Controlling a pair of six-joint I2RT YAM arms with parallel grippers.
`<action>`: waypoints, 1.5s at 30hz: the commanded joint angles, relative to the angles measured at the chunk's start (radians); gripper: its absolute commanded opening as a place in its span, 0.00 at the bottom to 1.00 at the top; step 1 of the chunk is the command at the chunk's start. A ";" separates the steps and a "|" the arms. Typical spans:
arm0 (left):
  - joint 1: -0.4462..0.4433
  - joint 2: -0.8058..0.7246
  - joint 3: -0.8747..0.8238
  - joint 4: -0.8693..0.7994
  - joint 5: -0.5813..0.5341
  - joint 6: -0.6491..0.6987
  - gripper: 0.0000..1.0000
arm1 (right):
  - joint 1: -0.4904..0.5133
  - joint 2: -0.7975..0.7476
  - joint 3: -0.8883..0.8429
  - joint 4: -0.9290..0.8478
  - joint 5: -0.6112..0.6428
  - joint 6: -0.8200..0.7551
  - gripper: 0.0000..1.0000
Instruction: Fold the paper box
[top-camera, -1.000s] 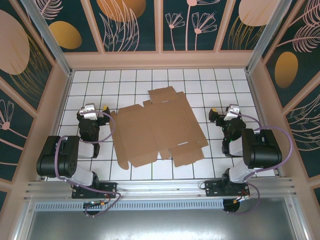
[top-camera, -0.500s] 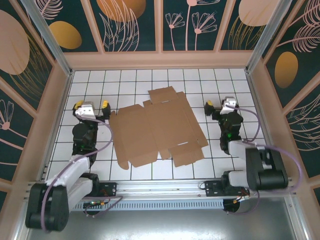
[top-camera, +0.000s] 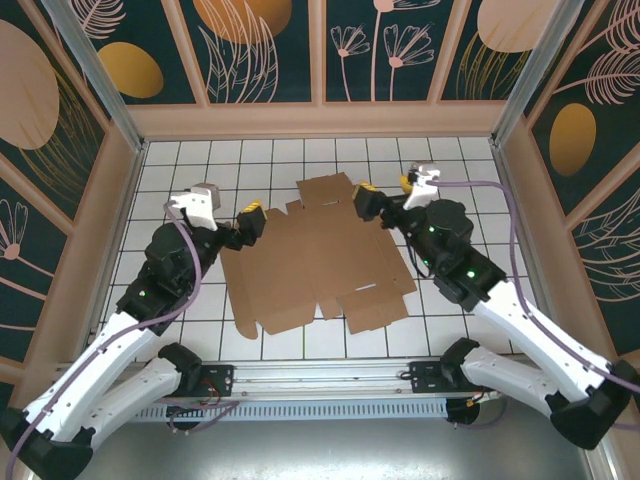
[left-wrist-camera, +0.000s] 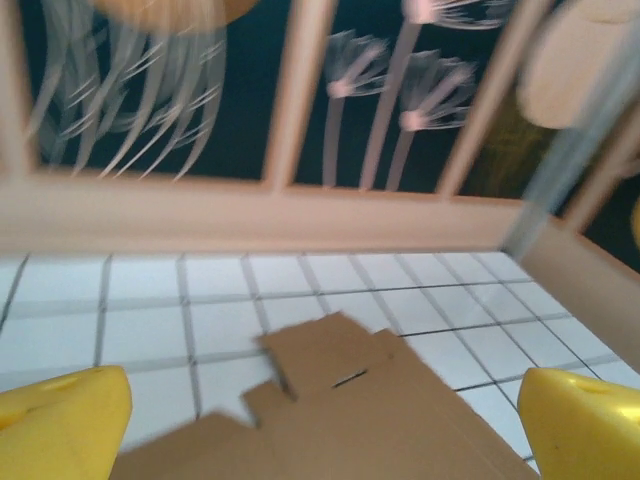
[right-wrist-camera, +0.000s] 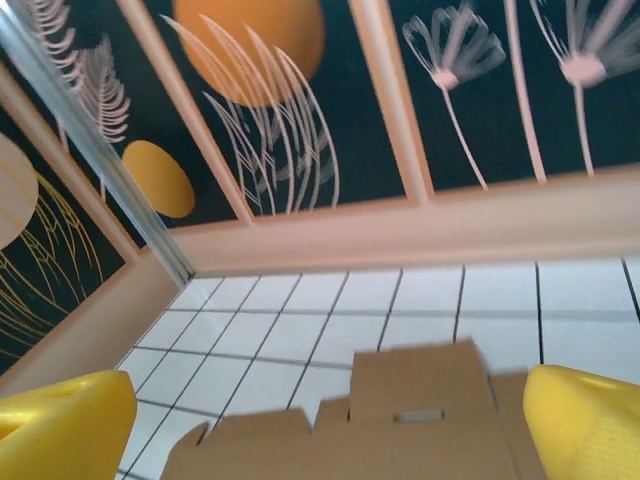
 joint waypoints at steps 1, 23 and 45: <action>0.001 -0.036 -0.081 -0.301 -0.242 -0.282 0.99 | -0.170 -0.077 -0.053 -0.237 -0.206 0.196 0.99; -0.012 0.508 -0.301 0.190 0.519 -0.494 0.00 | -0.130 0.174 -0.407 -0.275 -0.259 0.398 0.99; 0.012 1.091 0.218 -0.021 0.385 -0.272 0.00 | -0.048 0.022 -0.554 -0.125 -0.529 0.467 0.98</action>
